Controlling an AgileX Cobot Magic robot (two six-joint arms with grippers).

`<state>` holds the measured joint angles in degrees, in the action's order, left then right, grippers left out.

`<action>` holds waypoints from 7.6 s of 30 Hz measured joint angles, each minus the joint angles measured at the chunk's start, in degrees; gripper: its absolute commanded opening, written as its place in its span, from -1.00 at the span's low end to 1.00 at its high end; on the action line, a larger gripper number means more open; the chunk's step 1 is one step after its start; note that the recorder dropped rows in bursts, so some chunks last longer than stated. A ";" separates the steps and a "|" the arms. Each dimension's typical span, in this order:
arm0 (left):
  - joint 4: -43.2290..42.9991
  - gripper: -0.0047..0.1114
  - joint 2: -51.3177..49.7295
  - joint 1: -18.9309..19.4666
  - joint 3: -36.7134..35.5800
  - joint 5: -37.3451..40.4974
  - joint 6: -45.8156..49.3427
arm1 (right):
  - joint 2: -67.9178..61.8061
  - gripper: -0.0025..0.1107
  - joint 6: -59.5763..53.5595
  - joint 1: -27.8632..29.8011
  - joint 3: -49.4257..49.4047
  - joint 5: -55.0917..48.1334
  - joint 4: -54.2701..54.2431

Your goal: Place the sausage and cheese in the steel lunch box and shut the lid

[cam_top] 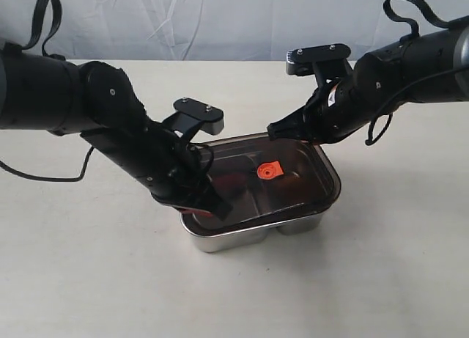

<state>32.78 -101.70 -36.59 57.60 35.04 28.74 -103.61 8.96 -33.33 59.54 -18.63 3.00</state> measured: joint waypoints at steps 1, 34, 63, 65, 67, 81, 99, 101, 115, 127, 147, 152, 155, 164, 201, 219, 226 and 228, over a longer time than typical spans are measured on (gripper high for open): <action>0.00 -0.92 0.00 0.00 0.00 0.10 0.00 | 0.00 -0.96 0.00 -0.10 0.00 0.00 -0.07; -10.42 -0.92 6.21 -0.34 1.35 3.10 -4.43 | -0.07 -0.96 0.01 3.24 0.00 -2.47 2.83; -13.20 -0.92 16.81 3.42 1.35 2.47 -5.95 | -1.03 -0.96 -0.20 0.77 0.00 -5.92 2.11; -13.20 -0.92 16.81 3.42 1.35 2.47 -5.95 | -1.03 -0.96 -0.20 0.80 0.00 -5.92 2.34; -13.20 -0.92 16.81 3.42 1.35 2.47 -5.95 | -1.03 -0.96 -0.20 0.80 0.00 -5.92 2.87; -11.30 -0.92 13.00 3.42 0.03 2.75 -6.90 | 2.75 -0.96 19.24 0.26 0.00 -5.39 20.16; -6.26 -0.92 6.70 3.42 0.04 2.71 -4.56 | 2.25 -0.96 3.22 -0.02 0.00 -2.75 1.07; -6.02 -0.92 6.31 3.42 0.04 2.71 -4.48 | 1.36 -0.96 0.81 -0.02 0.00 -2.75 -1.33; -5.31 -0.92 2.52 3.42 0.20 3.59 -4.24 | -0.83 -0.96 -2.52 -0.02 0.53 -1.09 -4.57; -4.70 -0.92 0.39 3.42 1.64 6.31 -4.24 | -3.38 -0.96 -2.90 -2.70 1.64 0.64 -3.00; -30.60 -0.92 47.62 3.43 -1.28 -0.78 -29.54 | 42.91 -0.96 -0.03 -2.37 -1.47 -20.40 4.29; -25.99 -0.92 64.20 3.43 -7.63 -1.91 -30.02 | 58.78 -0.96 0.19 -2.37 -5.51 -28.60 -0.14; -25.40 -0.92 70.42 3.43 -10.39 0.03 -32.14 | 65.88 -0.96 0.19 -2.37 -6.80 -33.42 -1.70; -26.70 -0.92 78.61 3.43 -11.51 4.85 -33.66 | 78.83 -0.96 0.19 -2.37 -7.09 -37.07 -4.75; -27.24 -0.92 79.43 3.43 -11.51 5.51 -33.76 | 103.20 -0.96 -6.67 39.49 -53.45 -7.62 -4.94; -27.24 -0.92 79.43 3.43 -11.51 5.51 -33.76 | 103.20 -0.96 -8.47 39.83 -59.30 -3.01 -11.02; -27.24 -0.92 79.43 3.43 -11.51 5.51 -33.76 | 103.20 -0.96 -8.52 39.83 -59.30 -2.90 -14.70; -27.24 -0.92 79.43 3.43 -11.51 5.51 -33.76 | 103.20 -0.96 -8.52 39.83 -59.30 -2.90 -14.93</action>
<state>5.54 -22.27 -33.15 46.09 40.55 -5.02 -0.41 0.44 6.50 0.24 -21.52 -11.92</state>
